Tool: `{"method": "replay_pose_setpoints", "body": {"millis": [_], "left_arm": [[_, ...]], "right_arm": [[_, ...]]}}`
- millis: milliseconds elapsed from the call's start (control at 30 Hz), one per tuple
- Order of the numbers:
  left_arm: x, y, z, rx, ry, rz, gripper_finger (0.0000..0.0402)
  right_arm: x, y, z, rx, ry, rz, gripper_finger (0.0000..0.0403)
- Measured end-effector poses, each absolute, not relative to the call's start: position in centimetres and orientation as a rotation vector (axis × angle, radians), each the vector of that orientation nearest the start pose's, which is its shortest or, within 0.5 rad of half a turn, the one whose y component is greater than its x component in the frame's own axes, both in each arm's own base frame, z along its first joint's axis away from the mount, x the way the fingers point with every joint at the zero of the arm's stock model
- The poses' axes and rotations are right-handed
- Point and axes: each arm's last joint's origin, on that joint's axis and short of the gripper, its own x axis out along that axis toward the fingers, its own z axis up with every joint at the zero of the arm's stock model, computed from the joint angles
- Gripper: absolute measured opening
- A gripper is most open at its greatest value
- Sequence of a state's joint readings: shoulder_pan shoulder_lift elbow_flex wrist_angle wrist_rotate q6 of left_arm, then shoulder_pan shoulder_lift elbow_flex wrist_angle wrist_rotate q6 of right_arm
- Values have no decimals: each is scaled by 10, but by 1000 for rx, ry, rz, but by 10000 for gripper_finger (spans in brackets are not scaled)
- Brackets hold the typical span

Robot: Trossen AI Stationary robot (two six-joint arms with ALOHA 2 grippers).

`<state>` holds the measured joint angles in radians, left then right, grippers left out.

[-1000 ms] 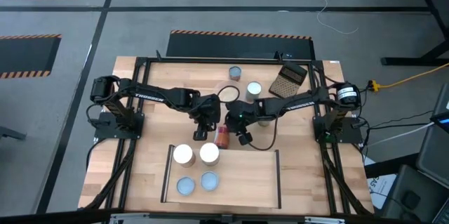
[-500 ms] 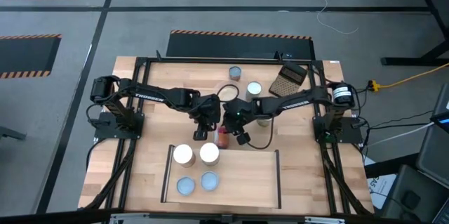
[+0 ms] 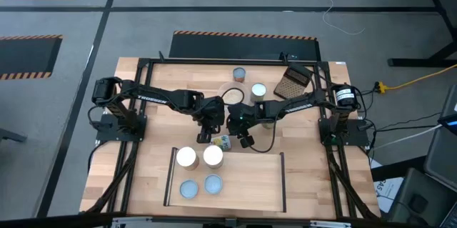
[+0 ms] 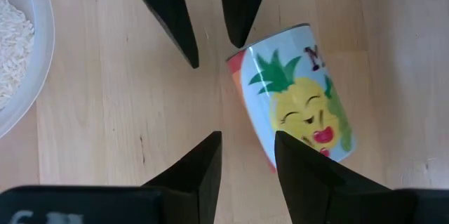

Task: Pick and place cans onto a shelf
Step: Put the canned mixed fruit on the shelf

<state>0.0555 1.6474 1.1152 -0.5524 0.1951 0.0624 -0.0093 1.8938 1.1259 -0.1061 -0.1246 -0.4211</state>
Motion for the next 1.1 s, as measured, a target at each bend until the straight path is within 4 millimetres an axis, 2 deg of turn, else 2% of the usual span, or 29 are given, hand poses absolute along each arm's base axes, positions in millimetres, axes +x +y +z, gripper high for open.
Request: {"method": "replay_pose_setpoints", "body": {"millis": [200,567,800,1100], "left_arm": [[327,13,209,-74,1073,-151,125],[324,14,207,-53,1111,-112,122],[318,14,205,-60,1176,-113,122],[318,14,205,-66,1178,-109,122]], "right_arm": [[383,0,154,-335,850,292,156],[380,-2,165,-358,1016,266,156],[381,-2,166,-365,1001,262,156],[384,-4,168,-396,977,227,156]]}}
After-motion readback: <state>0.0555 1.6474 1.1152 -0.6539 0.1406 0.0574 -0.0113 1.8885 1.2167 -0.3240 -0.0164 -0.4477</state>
